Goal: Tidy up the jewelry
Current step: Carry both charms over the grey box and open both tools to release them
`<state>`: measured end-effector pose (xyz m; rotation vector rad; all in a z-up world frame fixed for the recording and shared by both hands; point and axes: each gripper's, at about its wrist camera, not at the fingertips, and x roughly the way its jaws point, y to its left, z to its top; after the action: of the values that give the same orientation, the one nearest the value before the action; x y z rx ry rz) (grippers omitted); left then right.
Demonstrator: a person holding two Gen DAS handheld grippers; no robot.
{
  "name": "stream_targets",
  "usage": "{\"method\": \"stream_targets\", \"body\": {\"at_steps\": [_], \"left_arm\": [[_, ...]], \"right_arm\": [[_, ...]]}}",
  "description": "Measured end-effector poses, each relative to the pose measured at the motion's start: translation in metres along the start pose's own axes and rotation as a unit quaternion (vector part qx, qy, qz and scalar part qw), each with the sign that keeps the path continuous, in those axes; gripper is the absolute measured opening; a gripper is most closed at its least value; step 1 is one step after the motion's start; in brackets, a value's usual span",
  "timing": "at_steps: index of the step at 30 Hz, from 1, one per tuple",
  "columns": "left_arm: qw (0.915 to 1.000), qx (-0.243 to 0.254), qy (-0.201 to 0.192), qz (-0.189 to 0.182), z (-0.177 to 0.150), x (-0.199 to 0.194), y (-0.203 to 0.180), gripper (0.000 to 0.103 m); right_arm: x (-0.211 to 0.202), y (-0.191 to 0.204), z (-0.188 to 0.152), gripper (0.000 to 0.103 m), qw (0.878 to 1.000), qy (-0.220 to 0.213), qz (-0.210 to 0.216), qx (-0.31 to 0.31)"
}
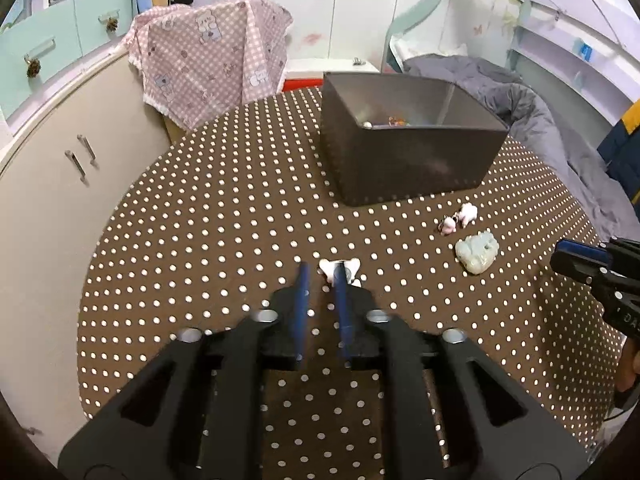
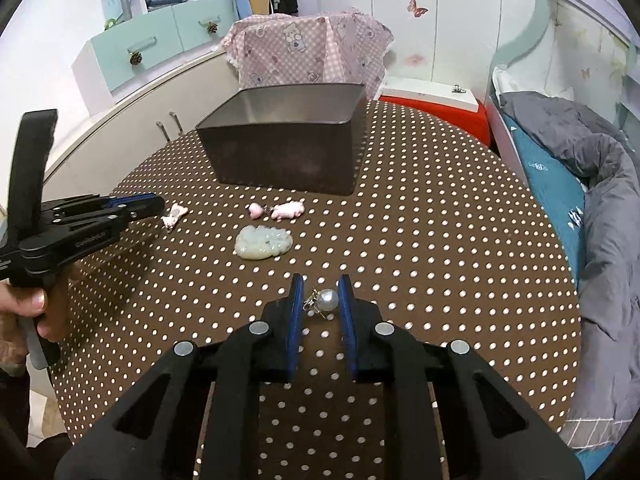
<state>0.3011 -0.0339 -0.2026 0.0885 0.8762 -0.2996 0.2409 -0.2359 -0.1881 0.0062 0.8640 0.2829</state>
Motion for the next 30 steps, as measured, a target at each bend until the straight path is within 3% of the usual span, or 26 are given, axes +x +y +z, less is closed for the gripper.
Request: {"method": "stream_targets", "body": {"at_steps": [1,3,6,7,8,9,10,11,16,20,30], "left_arm": [[0.9999,-0.004,-0.009,0.007,0.000,-0.001,0.000,0.086],[0.9995,-0.007,-0.031,0.003,-0.001,-0.006,0.000,0.090],[0.9997,-0.001,-0.023,0.007,-0.001,0.000,-0.003,0.089],[0.9999,0.000,-0.014,0.005,-0.002,0.006,-0.003,0.075],[1.0000,0.000,-0.001,0.001,-0.002,0.012,-0.004,0.042],[0.9999,0.001,0.011,0.001,-0.003,0.019,-0.005,0.041],[1.0000,0.006,0.007,-0.001,-0.002,0.018,-0.007,0.032],[0.9998,0.014,0.008,-0.011,-0.001,0.017,-0.009,0.017],[0.9989,0.028,0.005,-0.038,-0.004,0.005,-0.022,0.017],[0.9984,0.030,-0.021,-0.044,0.003,-0.019,-0.022,0.017],[0.9913,0.028,-0.114,-0.060,0.062,-0.085,-0.017,0.017]], "right_arm": [[0.002,-0.002,0.003,0.016,1.000,0.001,0.000,-0.001],[0.001,-0.003,0.001,0.016,1.000,0.002,0.000,0.000],[-0.001,-0.004,-0.001,0.016,1.000,0.001,-0.002,0.003],[-0.001,-0.005,-0.001,0.016,1.000,0.001,-0.003,0.002],[-0.002,-0.005,-0.002,0.016,1.000,0.000,-0.003,0.003],[-0.003,-0.006,-0.002,0.016,1.000,0.000,-0.002,0.004],[-0.004,-0.007,-0.003,0.016,1.000,0.000,-0.001,0.004],[-0.005,-0.007,-0.002,0.016,1.000,-0.001,-0.002,0.002],[-0.015,-0.004,0.006,0.016,1.000,-0.013,0.007,-0.004],[-0.027,0.001,0.023,0.016,0.999,-0.033,0.011,-0.018],[-0.070,0.010,0.111,0.016,0.990,-0.124,0.013,-0.066]]}}
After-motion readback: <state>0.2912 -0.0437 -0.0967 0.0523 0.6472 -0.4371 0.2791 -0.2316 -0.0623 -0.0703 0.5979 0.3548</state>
